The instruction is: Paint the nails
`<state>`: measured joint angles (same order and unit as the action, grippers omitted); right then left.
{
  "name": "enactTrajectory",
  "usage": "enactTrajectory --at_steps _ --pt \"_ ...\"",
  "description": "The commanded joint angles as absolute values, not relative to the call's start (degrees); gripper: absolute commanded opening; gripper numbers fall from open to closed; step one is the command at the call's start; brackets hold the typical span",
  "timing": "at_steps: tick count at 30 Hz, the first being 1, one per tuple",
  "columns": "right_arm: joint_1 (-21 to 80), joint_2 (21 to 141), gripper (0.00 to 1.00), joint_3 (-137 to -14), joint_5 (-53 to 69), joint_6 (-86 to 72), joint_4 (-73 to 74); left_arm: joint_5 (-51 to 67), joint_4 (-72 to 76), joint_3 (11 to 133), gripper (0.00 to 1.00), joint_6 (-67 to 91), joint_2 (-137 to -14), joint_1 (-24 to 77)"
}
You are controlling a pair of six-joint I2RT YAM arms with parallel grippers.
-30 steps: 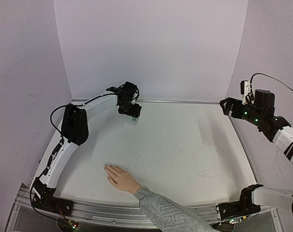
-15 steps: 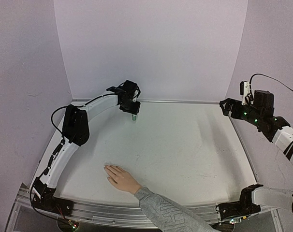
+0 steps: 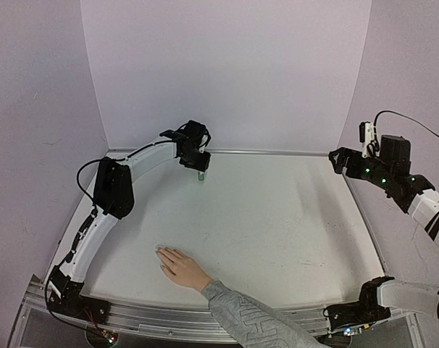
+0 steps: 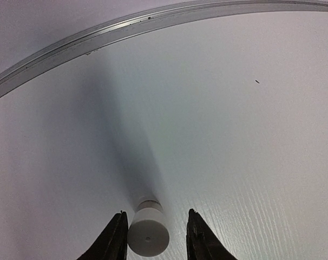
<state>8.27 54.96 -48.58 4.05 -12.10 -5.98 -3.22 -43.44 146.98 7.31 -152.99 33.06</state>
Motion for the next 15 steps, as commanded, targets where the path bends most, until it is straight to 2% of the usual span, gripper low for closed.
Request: enactTrajectory --at_steps 1,3,11,15 --pt "7.9 53.8 0.98 -49.1 5.0 -12.6 -7.9 -3.8 -41.7 147.6 0.39 6.9 -153.1 33.0" --pt "7.9 53.9 0.98 -49.2 5.0 -12.7 -7.8 -3.8 -41.7 147.4 0.44 6.8 -153.2 33.0" --pt "7.9 53.9 0.98 -49.1 5.3 -12.9 -7.8 -4.5 -41.8 146.9 0.42 6.4 -153.3 33.0" --pt "7.9 54.1 0.98 -49.1 5.3 -12.9 -7.8 -4.6 -41.9 146.7 0.48 6.3 -153.6 33.0"
